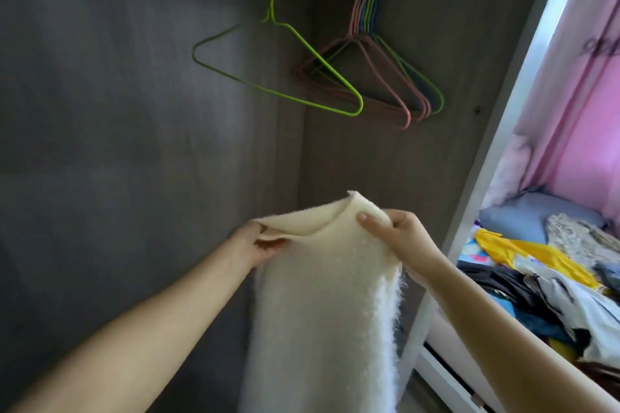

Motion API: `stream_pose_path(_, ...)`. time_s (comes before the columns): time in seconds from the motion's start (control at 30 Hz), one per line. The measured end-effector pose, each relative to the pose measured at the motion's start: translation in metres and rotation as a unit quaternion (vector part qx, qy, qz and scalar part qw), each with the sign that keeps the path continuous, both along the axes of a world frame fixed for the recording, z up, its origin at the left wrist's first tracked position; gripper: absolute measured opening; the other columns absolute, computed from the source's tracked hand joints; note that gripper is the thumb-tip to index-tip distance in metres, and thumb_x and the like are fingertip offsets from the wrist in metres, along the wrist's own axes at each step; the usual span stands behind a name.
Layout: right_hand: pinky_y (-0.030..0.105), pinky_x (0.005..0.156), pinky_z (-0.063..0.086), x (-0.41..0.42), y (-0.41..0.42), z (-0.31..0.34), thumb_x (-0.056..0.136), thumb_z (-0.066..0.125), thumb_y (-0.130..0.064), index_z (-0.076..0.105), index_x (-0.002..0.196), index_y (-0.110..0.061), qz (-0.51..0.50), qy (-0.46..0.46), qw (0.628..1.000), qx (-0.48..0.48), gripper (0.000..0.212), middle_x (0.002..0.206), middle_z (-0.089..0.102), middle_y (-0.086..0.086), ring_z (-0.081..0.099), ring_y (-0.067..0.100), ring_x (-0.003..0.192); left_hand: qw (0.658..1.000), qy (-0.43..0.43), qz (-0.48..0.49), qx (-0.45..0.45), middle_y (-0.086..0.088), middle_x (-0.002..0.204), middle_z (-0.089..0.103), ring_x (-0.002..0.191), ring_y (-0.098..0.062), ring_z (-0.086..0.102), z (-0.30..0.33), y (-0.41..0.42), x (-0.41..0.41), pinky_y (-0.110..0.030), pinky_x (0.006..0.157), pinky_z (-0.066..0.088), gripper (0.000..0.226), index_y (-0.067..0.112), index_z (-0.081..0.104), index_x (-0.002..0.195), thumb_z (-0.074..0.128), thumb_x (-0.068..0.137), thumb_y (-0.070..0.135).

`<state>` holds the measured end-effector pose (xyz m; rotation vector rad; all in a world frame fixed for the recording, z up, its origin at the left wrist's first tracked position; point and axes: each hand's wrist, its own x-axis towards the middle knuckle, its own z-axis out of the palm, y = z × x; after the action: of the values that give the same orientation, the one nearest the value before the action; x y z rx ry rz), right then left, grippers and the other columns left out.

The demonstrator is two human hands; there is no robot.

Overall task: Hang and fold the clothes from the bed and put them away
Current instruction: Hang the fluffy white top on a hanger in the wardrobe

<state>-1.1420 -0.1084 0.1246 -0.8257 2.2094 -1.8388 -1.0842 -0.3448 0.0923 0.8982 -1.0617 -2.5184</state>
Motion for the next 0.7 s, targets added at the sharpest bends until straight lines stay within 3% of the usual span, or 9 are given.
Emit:
stream_pose_path(0.2, 0.02, 0.054, 0.047, -0.04, -0.039, 0.017, 0.087, 0.067, -0.042, 0.069, 0.063, -0.023, 0.027, 0.069, 0.987, 0.145, 0.03, 0.06, 0.066, -0.007, 0.061, 0.005, 0.055, 0.999, 0.036, 0.028, 0.008, -0.012, 0.058, 0.065, 0.047, -0.021, 0.064, 0.062, -0.07, -0.023, -0.036, 0.043, 0.054, 0.022, 0.006, 0.057, 0.076, 0.048, 0.096, 0.004)
stream_pose_path(0.23, 0.019, 0.055, 0.046, -0.044, -0.045, 0.024, 0.088, 0.066, -0.039, 0.068, 0.062, -0.022, 0.04, 0.068, 0.979, 0.19, 0.031, 0.059, 0.065, -0.008, 0.061, 0.005, 0.056, 0.999, 0.032, 0.021, -0.008, -0.011, 0.068, 0.068, 0.056, -0.021, 0.067, 0.071, -0.079, -0.025, -0.035, 0.041, 0.053, 0.02, 0.006, 0.059, 0.081, 0.048, 0.097, 0.006)
stream_pose_path(0.3, 0.021, 0.059, 0.05, -0.048, -0.057, 0.042, 0.092, 0.063, -0.03, 0.068, 0.071, -0.021, 0.101, 0.055, 0.943, 0.313, 0.024, 0.063, 0.068, -0.008, 0.067, 0.01, 0.064, 0.997, -0.002, 0.004, -0.083, -0.005, 0.098, 0.066, 0.094, -0.027, 0.066, 0.082, -0.094, -0.029, -0.025, 0.061, 0.055, 0.019, 0.007, 0.059, 0.088, 0.044, 0.1, 0.009)
stream_pose_path(0.33, 0.019, 0.058, 0.051, -0.047, -0.062, 0.056, 0.094, 0.059, -0.025, 0.069, 0.077, -0.02, 0.125, 0.067, 0.926, 0.349, 0.021, 0.066, 0.07, -0.007, 0.069, 0.013, 0.068, 0.989, -0.015, -0.009, -0.146, -0.003, 0.091, 0.063, 0.102, -0.032, 0.061, 0.086, -0.1, -0.032, -0.022, 0.074, 0.053, 0.023, 0.007, 0.055, 0.083, 0.04, 0.101, 0.01)
stream_pose_path(0.4, 0.015, 0.05, 0.048, -0.039, -0.074, 0.094, 0.096, 0.055, -0.023, 0.069, 0.08, -0.018, 0.117, 0.146, 0.939, 0.288, 0.021, 0.064, 0.071, -0.003, 0.069, 0.011, 0.061, 0.98, -0.012, -0.033, -0.198, -0.004, 0.054, 0.063, 0.079, -0.032, 0.062, 0.091, -0.108, -0.034, -0.032, 0.088, 0.051, 0.026, 0.01, 0.047, 0.076, 0.037, 0.1, 0.015)
stream_pose_path(0.47, 0.011, 0.049, 0.044, -0.034, -0.088, 0.14, 0.09, 0.056, -0.031, 0.068, 0.077, -0.021, -0.004, 0.291, 0.953, 0.084, 0.02, 0.061, 0.069, -0.006, 0.064, 0.003, 0.054, 0.978, -0.009, -0.037, -0.204, 0.002, 0.034, 0.054, 0.054, -0.025, 0.058, 0.096, -0.112, -0.039, -0.031, 0.064, 0.055, 0.02, 0.011, 0.05, 0.082, 0.038, 0.098, 0.016)
stream_pose_path(0.53, 0.013, 0.062, 0.043, -0.048, -0.108, 0.182, 0.087, 0.055, -0.037, 0.068, 0.087, -0.028, -0.174, 0.438, 0.882, -0.008, 0.016, 0.074, 0.069, -0.009, 0.065, 0.004, 0.072, 0.987, 0.024, -0.027, -0.156, -0.002, 0.035, 0.054, 0.042, -0.024, 0.058, 0.103, -0.113, -0.042, -0.026, 0.04, 0.047, 0.024, 0.008, 0.054, 0.081, 0.039, 0.098, 0.011)
stream_pose_path(0.63, 0.032, 0.086, 0.046, -0.089, -0.147, 0.214, 0.095, 0.052, -0.038, 0.055, 0.126, -0.017, -0.238, 0.416, 0.853, 0.209, 0.038, 0.12, 0.063, 0.011, 0.06, 0.028, 0.108, 0.99, 0.055, -0.001, -0.126, -0.005, 0.038, 0.057, 0.029, -0.015, 0.053, 0.114, -0.12, -0.045, -0.025, 0.027, 0.039, 0.034, 0.006, 0.053, 0.069, 0.038, 0.099, 0.009)
stream_pose_path(0.7, 0.035, 0.074, 0.051, -0.105, -0.168, 0.212, 0.098, 0.048, -0.033, 0.059, 0.111, -0.013, -0.189, 0.331, 0.887, 0.261, 0.026, 0.115, 0.066, 0.018, 0.065, 0.029, 0.09, 0.99, 0.069, 0.008, -0.121, -0.006, 0.038, 0.057, 0.029, -0.016, 0.053, 0.121, -0.128, -0.043, -0.025, 0.027, 0.039, 0.034, 0.005, 0.053, 0.067, 0.039, 0.099, 0.007)
